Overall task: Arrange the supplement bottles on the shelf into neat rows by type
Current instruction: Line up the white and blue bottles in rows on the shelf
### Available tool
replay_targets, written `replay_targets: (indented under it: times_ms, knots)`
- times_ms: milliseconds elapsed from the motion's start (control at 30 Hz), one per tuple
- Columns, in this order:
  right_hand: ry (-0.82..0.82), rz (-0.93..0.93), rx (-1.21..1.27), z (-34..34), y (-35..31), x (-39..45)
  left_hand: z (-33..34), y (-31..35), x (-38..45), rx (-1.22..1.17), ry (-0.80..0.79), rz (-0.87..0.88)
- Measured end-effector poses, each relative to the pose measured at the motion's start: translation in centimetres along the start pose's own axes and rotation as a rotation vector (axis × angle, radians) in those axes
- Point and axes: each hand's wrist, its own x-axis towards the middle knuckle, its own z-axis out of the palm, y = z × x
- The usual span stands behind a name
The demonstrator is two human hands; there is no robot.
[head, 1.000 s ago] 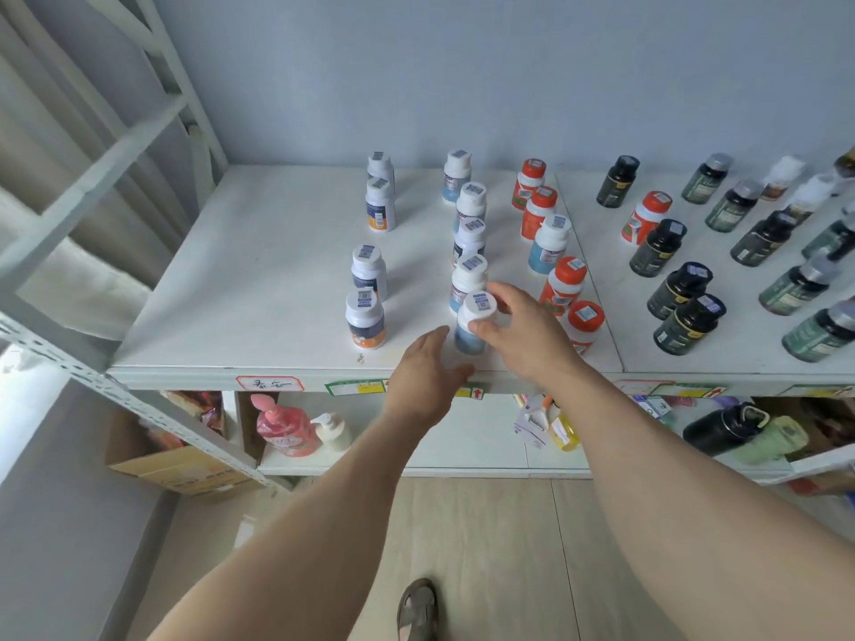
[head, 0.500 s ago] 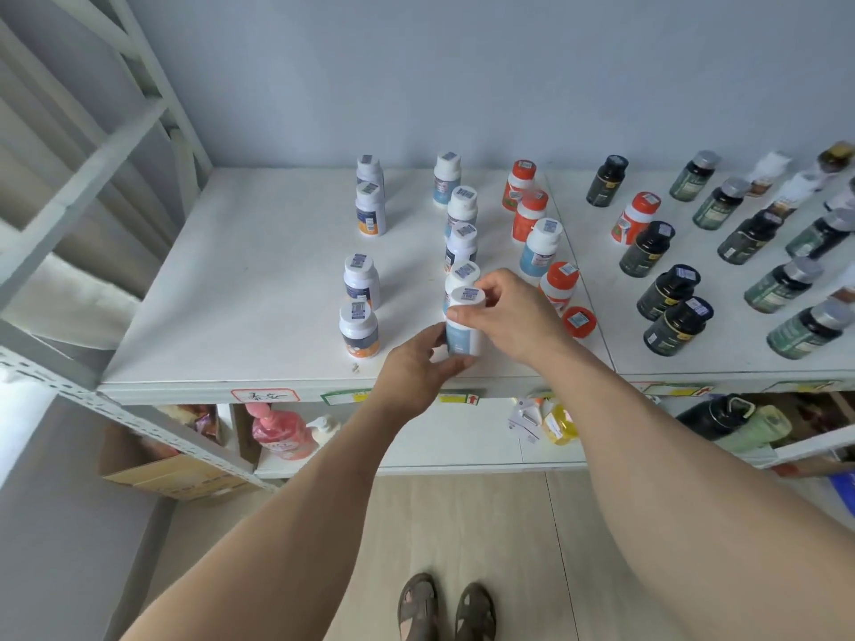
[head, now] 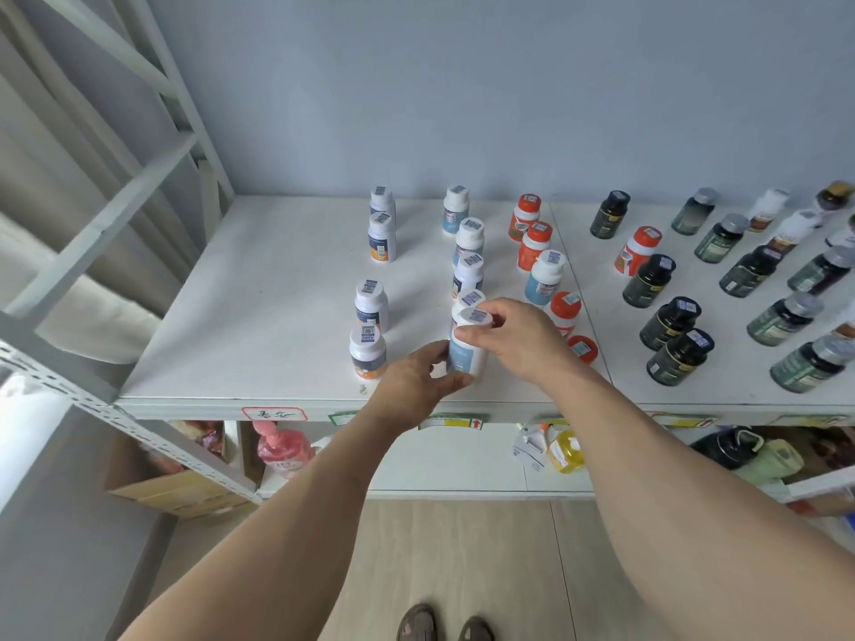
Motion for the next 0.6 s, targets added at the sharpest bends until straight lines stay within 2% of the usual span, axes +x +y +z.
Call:
replay_targets:
  times_ms: [133, 267, 600]
  knots:
    - [-0.051, -0.006, -0.010, 0.4, 1.3, -0.2, 0.3, -0.7, 0.3, 0.202, 0.053, 0.037]
    - [-0.101, 0.013, -0.022, 0.9, 2.4, -0.2, 0.5, -1.2, 0.3, 0.307, 0.056, 0.088]
    - [-0.134, 0.031, 0.002, 0.9, 2.4, -0.6, -0.3, -1.1, 0.8, 0.300, 0.079, 0.096]
